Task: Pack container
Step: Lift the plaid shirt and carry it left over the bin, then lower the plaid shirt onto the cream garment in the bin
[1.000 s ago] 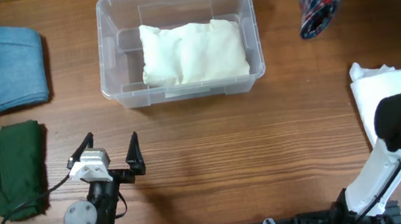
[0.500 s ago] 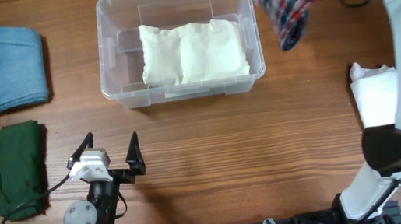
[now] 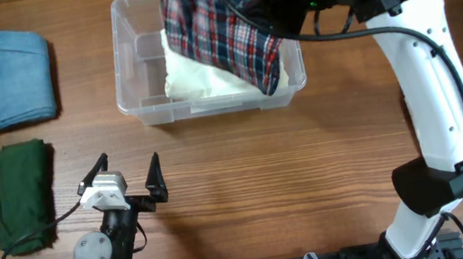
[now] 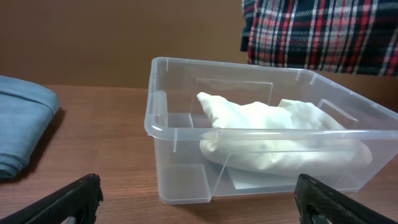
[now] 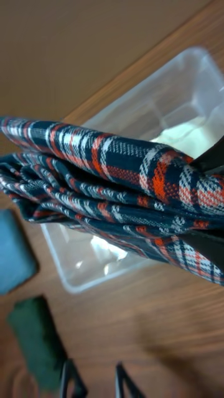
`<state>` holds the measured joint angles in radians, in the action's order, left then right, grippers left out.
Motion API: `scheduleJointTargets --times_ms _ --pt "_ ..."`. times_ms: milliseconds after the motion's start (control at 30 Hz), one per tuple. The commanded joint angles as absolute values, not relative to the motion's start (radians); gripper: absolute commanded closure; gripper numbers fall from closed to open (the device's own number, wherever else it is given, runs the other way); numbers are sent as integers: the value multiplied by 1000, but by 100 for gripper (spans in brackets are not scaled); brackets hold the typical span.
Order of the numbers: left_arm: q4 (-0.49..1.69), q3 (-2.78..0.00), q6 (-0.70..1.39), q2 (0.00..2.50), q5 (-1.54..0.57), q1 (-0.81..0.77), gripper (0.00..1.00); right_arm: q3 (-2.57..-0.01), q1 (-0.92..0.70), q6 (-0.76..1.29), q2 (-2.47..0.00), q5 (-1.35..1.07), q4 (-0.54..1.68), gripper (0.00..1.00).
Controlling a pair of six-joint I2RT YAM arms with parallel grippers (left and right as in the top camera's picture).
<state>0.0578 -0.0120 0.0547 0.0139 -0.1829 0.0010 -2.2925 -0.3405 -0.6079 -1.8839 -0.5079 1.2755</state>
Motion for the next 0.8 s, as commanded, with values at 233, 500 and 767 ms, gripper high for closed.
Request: scheduleJointTargets --times_ms 233,500,767 --pt "60 -6 60 7 -174 -5 0 -2297 -388 -617 -1995 -653 1219 96" --pt "60 -6 60 7 -174 -5 0 -2297 -419 -628 -2043 -647 1209 96" --pt "60 -6 61 7 -174 -5 0 -2297 -420 -628 -2058 -657 1202 96"
